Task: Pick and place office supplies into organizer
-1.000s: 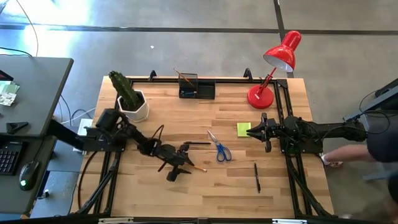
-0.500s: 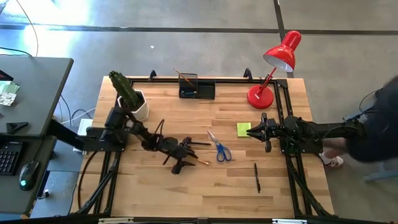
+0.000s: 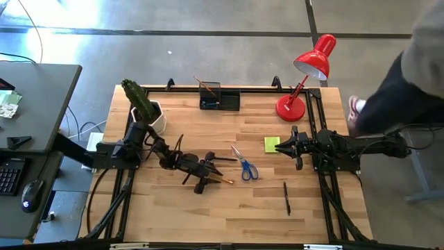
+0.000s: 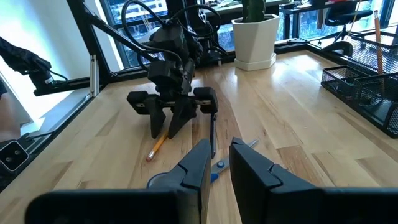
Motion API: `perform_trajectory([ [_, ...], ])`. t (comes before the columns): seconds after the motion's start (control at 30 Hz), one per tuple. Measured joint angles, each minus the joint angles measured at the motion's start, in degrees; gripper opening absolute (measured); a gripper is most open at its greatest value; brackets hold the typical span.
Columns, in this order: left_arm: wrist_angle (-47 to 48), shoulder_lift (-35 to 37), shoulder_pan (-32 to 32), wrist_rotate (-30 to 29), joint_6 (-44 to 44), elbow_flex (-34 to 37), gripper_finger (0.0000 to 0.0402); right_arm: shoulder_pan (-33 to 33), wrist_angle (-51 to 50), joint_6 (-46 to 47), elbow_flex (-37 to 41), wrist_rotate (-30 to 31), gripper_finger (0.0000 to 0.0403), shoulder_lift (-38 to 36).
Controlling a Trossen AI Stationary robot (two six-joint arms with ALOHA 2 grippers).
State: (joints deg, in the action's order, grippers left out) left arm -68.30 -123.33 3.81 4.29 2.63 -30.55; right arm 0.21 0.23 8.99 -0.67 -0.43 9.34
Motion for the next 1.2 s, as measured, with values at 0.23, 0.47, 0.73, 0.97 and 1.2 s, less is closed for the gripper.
perform_trajectory([
  [0.23,2.5,0.3,-0.1,1.0,3.1,-0.2,0.0121,0.0,0.0,0.0,0.0,0.0,0.0051,0.0],
  [0.47,2.6,0.3,0.0,1.3,4.3,-0.2,0.0092,0.0,0.0,0.0,0.0,0.0,0.0053,0.0],
  [0.73,2.7,0.3,0.0,0.8,4.5,-0.2,0.0046,0.0,0.0,0.0,0.0,0.0,0.0053,0.0],
  [0.97,2.6,0.3,-0.1,0.6,4.6,-0.2,0.001,0.0,0.0,0.0,0.0,0.0,0.0053,0.0],
  [1.2,2.7,0.3,-0.1,0.5,4.4,-0.2,0.0022,0.0,0.0,0.0,0.0,0.0,0.0053,0.0],
])
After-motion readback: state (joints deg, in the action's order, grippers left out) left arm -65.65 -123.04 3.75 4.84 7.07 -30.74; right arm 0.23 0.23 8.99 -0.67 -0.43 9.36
